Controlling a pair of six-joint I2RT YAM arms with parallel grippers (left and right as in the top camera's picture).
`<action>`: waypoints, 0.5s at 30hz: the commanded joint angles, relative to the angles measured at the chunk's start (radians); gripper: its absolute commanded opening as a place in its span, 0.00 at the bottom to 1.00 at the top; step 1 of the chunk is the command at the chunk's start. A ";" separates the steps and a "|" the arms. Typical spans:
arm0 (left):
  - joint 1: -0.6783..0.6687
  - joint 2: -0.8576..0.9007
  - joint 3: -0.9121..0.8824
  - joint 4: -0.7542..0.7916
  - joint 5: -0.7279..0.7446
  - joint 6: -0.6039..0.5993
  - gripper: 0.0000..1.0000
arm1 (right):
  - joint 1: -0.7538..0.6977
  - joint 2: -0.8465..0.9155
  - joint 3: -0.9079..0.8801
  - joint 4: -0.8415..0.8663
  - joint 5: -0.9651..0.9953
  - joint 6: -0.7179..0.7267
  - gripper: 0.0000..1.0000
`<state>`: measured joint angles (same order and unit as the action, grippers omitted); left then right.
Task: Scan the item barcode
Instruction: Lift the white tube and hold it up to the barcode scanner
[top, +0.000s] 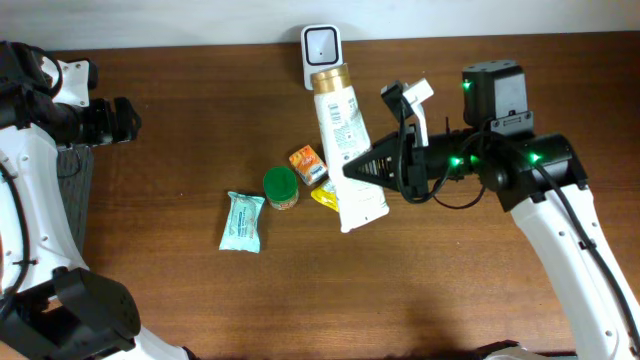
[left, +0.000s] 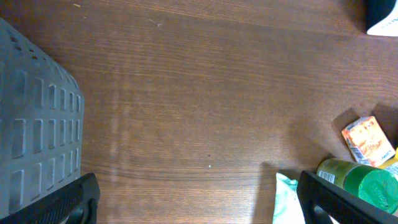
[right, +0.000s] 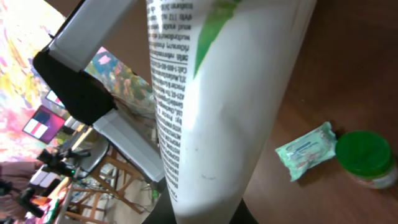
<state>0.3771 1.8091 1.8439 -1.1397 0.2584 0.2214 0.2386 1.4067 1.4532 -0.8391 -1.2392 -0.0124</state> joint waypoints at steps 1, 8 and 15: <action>-0.001 0.011 0.008 0.001 0.015 0.016 0.99 | 0.025 -0.021 0.034 0.003 0.112 0.089 0.04; -0.001 0.011 0.008 0.001 0.015 0.016 0.99 | 0.100 0.175 0.260 -0.189 0.415 0.026 0.04; -0.001 0.011 0.008 0.001 0.015 0.016 0.99 | 0.160 0.595 0.905 -0.508 0.901 -0.066 0.04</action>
<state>0.3771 1.8091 1.8439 -1.1385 0.2581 0.2214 0.3717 1.8915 2.1471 -1.3163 -0.6331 -0.0307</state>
